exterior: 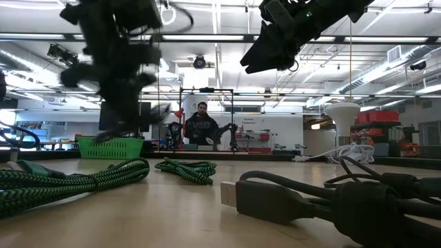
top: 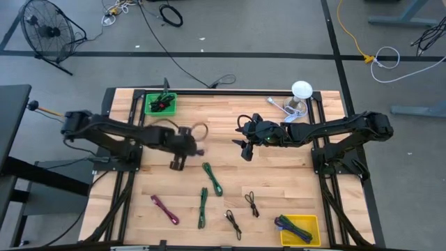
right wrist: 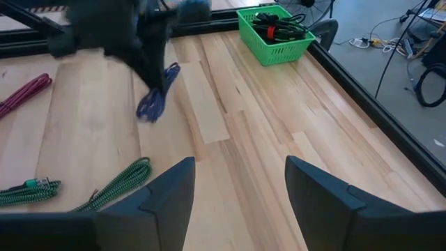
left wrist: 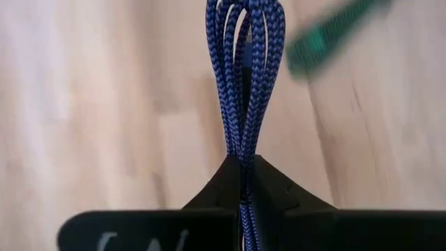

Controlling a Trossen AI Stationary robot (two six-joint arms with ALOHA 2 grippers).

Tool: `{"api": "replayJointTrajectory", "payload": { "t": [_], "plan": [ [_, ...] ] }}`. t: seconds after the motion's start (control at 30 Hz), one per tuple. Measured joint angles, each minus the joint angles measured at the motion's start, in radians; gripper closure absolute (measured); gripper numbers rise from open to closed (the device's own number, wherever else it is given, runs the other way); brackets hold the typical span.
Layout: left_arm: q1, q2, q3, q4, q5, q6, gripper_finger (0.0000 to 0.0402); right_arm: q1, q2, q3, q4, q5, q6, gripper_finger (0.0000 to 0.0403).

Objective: Pick & Place USB Port
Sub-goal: Put the blue charger cable into the yellow bin

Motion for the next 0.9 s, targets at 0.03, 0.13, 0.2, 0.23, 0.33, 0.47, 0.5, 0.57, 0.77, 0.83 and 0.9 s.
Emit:
{"api": "replayJointTrajectory", "payload": {
  "t": [0.03,0.13,0.2,0.23,0.33,0.47,0.5,0.57,0.77,0.83,0.9],
  "plan": [
    [0.011,-0.035,0.000,0.017,0.001,-0.005,0.0387,0.000,0.000,0.000,0.000,0.000,0.000,0.0179],
    [0.043,-0.139,0.000,0.139,0.042,-0.029,0.0387,0.000,0.000,0.000,0.005,0.000,-0.001,0.0179],
    [0.061,-0.192,0.000,0.244,0.091,-0.030,0.0387,0.000,0.000,0.000,0.017,0.000,-0.006,0.0179],
    [0.068,-0.213,-0.004,0.291,0.115,-0.029,0.0387,0.000,0.000,0.000,0.029,0.001,-0.011,0.0179],
    [0.092,-0.239,-0.011,0.429,0.158,-0.019,0.0387,0.000,0.000,0.000,0.084,-0.014,-0.023,0.0179],
    [0.120,-0.241,-0.012,0.561,0.164,-0.002,0.0387,0.001,0.001,0.000,0.176,-0.050,-0.035,0.0179],
    [0.129,-0.238,-0.012,0.594,0.173,-0.002,0.0387,0.001,0.001,0.000,0.200,-0.064,-0.045,0.0179],
    [0.138,-0.214,-0.012,0.690,0.205,-0.003,0.0387,0.002,0.001,0.000,0.241,-0.086,-0.063,0.0179],
    [0.152,-0.170,-0.013,0.819,0.252,0.000,0.0387,0.003,0.001,0.000,0.357,-0.121,-0.108,0.0179],
    [0.153,-0.138,-0.013,0.862,0.251,-0.002,0.0387,0.003,0.000,0.000,0.389,-0.121,-0.120,0.0179],
    [0.153,-0.112,-0.013,0.904,0.250,-0.002,0.0387,0.003,0.000,0.000,0.413,-0.121,-0.140,0.0179]
  ]
}}
